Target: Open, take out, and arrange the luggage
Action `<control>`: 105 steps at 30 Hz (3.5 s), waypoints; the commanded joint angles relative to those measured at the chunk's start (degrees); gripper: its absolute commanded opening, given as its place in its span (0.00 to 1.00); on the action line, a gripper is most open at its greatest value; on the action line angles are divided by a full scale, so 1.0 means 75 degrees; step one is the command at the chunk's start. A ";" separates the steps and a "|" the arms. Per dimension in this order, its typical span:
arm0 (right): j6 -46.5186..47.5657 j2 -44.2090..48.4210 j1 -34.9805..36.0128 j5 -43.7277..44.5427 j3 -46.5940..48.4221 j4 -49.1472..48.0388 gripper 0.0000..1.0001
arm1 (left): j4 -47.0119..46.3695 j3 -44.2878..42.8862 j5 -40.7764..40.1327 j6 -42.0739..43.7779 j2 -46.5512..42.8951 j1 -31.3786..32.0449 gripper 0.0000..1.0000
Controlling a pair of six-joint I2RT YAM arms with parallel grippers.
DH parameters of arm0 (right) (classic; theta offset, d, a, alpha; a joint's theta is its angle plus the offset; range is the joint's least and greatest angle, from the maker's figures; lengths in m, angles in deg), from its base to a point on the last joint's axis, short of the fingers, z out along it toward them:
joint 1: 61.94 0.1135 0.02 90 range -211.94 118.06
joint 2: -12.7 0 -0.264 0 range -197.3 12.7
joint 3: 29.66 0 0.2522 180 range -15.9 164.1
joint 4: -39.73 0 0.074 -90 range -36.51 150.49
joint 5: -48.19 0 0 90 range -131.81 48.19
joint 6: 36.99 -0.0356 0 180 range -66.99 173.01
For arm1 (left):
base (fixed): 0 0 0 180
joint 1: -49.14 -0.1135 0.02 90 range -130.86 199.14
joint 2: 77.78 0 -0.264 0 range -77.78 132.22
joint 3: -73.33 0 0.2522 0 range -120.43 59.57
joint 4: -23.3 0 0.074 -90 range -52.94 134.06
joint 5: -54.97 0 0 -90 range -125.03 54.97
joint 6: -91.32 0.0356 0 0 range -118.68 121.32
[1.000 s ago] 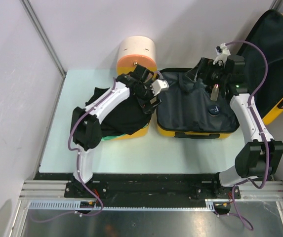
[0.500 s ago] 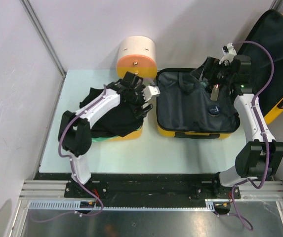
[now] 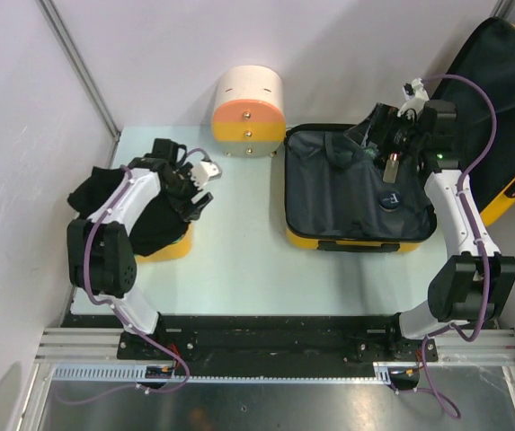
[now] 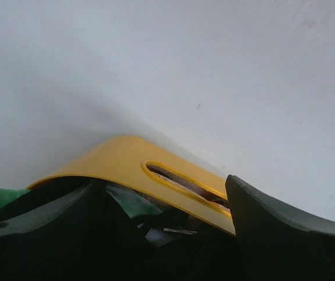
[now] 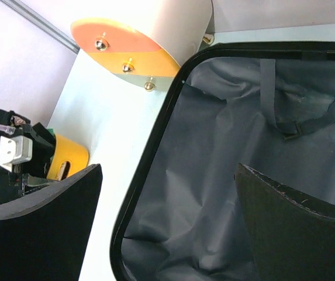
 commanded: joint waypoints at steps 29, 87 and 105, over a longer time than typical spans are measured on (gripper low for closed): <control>0.3858 0.0120 -0.0230 0.0439 0.0051 0.0941 1.00 | -0.0890 -0.5257 0.1343 -0.4166 -0.0461 0.0136 1.00; 0.4117 -0.1709 -0.1450 0.1446 0.0836 0.2760 0.99 | -0.9741 -0.2577 -0.0120 -1.2780 0.5283 0.0722 0.56; 0.4515 -0.1264 -0.1438 0.1739 0.0801 0.3392 1.00 | -1.1745 -0.1391 -0.1058 -1.4481 0.5129 0.1004 0.53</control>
